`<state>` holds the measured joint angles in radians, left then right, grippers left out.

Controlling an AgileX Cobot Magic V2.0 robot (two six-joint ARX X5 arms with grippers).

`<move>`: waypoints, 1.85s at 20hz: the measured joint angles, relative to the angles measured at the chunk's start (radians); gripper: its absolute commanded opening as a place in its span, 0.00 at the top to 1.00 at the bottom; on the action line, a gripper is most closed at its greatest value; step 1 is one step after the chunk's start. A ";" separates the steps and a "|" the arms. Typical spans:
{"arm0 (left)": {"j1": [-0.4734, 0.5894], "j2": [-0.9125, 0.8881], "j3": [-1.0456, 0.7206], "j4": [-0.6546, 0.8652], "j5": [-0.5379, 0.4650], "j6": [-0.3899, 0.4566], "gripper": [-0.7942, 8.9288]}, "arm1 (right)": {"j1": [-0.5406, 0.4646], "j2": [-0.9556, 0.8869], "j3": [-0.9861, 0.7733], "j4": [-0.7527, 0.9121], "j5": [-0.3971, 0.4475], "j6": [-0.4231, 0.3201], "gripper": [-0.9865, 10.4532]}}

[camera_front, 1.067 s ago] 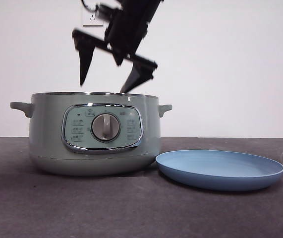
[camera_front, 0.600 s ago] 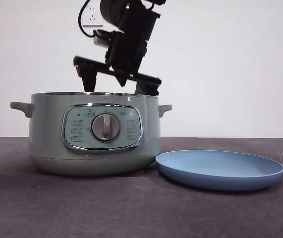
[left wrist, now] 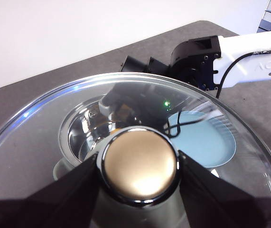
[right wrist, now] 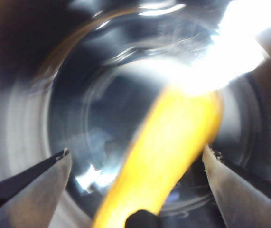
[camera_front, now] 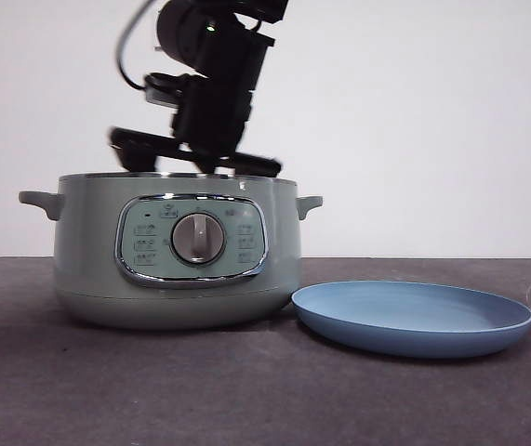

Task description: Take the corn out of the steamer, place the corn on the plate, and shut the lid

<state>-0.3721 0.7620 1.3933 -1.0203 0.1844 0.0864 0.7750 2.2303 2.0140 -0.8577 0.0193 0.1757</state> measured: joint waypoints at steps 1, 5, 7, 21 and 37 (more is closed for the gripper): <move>0.000 0.000 0.000 0.000 -0.001 0.000 0.93 | 0.005 0.002 -0.001 0.002 0.024 0.004 0.50; 0.000 0.000 0.000 -0.008 0.000 0.000 0.93 | 0.004 0.003 -0.001 0.003 0.034 0.000 0.50; 0.000 0.000 0.000 -0.014 0.000 0.000 0.93 | 0.003 0.003 -0.001 0.003 0.033 0.000 0.51; 0.000 0.000 0.000 -0.014 0.002 0.003 0.93 | -0.004 0.052 -0.005 0.056 -0.037 -0.008 0.91; 0.000 0.021 0.000 0.011 0.002 0.011 0.93 | -0.074 -0.438 -0.005 -0.135 0.113 -0.094 0.92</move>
<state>-0.3721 0.7830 1.3933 -1.0092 0.1860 0.0975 0.7010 1.7927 2.0094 -0.9924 0.1322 0.0818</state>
